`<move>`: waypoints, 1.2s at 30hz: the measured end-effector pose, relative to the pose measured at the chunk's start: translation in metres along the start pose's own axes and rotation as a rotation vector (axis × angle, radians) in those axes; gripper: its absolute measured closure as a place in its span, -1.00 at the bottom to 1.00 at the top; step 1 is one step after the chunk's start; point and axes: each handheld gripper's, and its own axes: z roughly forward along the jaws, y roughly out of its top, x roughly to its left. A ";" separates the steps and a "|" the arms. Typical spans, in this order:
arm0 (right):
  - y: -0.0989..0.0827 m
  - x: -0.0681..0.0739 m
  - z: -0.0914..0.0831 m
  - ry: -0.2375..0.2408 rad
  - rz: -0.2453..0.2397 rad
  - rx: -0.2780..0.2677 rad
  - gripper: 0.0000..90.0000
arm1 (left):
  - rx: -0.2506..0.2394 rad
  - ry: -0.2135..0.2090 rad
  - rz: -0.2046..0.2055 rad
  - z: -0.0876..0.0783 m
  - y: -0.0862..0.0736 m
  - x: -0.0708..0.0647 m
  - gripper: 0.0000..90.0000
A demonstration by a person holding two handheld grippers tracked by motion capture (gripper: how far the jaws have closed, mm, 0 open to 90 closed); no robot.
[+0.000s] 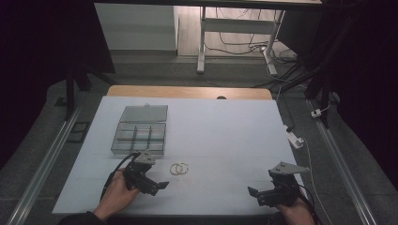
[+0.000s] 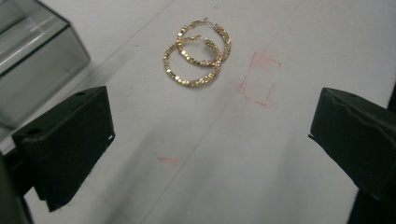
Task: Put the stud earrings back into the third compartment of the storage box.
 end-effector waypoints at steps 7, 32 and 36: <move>0.000 0.001 0.000 -0.001 -0.004 0.005 -1.00 | 0.055 -0.018 0.043 0.024 0.013 -0.005 -1.00; 0.000 0.003 0.001 -0.006 -0.029 0.013 -1.00 | 0.127 -0.041 0.193 0.054 0.030 -0.008 0.62; 0.000 0.003 0.001 -0.006 -0.028 0.014 -1.00 | 0.140 -0.046 0.188 0.055 0.032 -0.007 0.90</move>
